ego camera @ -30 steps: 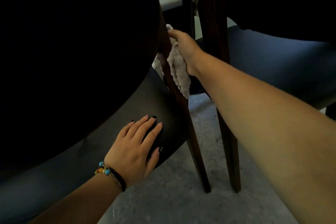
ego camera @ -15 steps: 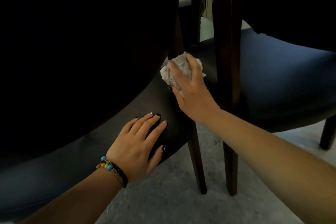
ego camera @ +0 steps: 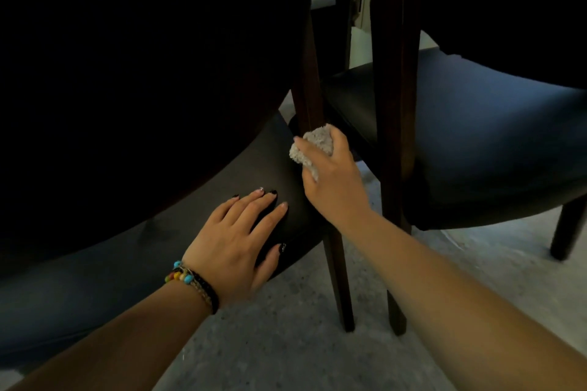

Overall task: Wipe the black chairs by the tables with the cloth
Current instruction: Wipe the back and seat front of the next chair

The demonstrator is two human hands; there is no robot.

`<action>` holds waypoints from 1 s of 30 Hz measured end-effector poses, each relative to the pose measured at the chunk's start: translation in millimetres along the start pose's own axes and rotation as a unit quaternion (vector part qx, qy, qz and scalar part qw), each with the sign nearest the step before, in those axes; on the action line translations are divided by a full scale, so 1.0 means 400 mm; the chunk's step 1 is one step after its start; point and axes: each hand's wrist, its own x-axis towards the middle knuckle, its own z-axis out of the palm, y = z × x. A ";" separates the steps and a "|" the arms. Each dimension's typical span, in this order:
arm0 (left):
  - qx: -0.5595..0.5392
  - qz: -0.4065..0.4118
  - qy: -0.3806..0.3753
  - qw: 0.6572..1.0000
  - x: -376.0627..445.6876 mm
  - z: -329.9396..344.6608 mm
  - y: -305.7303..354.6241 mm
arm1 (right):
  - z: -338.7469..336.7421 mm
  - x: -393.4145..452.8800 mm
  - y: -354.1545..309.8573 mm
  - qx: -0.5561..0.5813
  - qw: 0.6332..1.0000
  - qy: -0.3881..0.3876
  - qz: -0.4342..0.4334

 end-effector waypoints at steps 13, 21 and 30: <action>-0.015 -0.004 0.005 1.000 0.001 0.003 -0.002 | -0.028 0.128 -0.042 -0.050 0.994 0.084 -0.055; -0.021 0.002 0.014 1.000 0.001 0.002 -0.005 | -0.107 0.054 0.011 0.193 0.979 0.058 -0.024; -0.016 0.001 0.022 1.000 -0.001 0.006 -0.003 | -0.059 0.204 -0.061 0.369 0.914 0.100 0.135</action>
